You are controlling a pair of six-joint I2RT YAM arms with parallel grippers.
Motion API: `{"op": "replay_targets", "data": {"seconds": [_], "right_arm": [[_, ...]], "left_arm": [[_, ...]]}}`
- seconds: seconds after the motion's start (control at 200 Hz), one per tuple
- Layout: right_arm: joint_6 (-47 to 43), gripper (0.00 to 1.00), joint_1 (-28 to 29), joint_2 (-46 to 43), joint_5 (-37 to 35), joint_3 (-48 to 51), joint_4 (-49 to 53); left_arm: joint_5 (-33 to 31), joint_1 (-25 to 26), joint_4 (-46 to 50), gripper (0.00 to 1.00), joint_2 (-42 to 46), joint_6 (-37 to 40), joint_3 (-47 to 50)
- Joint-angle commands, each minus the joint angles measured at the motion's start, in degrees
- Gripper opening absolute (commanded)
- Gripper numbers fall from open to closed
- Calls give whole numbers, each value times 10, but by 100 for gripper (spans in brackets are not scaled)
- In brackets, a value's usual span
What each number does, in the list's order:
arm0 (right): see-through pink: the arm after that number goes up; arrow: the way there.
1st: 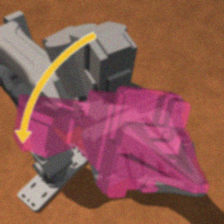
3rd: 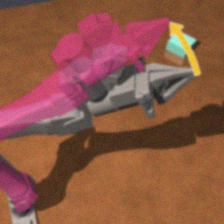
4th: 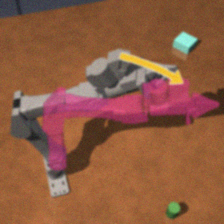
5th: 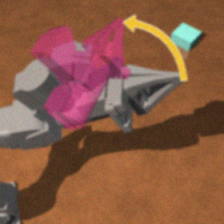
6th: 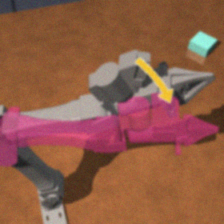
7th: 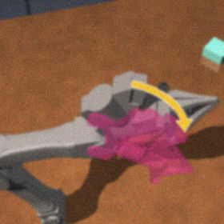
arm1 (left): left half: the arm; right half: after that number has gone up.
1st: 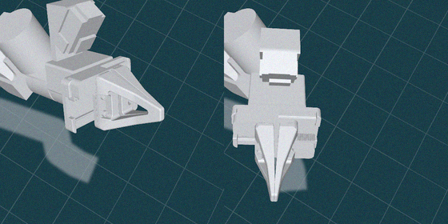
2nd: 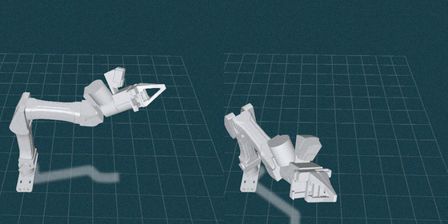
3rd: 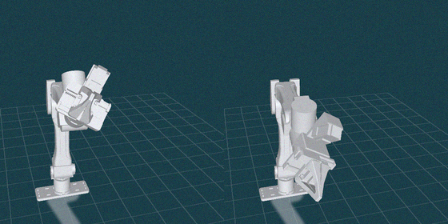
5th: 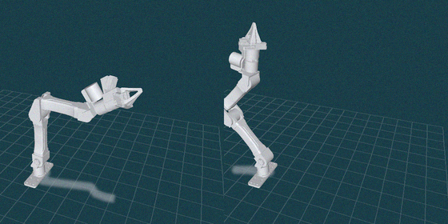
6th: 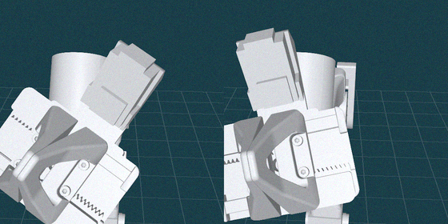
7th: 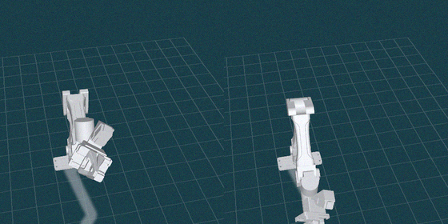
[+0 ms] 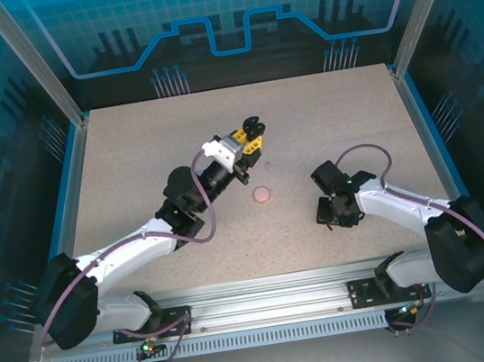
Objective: Insert wireless bluetooth earbuds into charging case
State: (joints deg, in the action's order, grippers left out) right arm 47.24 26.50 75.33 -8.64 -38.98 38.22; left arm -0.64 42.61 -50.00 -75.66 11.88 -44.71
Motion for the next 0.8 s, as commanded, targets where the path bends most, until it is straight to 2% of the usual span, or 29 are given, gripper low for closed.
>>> {"op": "replay_targets", "data": {"seconds": [0.0,0.795], "right_arm": [[-4,41,7,12,-13,4,-10],[-34,31,9,83,-22,-22,-13]], "left_arm": [[6,3,-22,0,17,-12,7],[5,4,-22,0,13,-9,4]]}}
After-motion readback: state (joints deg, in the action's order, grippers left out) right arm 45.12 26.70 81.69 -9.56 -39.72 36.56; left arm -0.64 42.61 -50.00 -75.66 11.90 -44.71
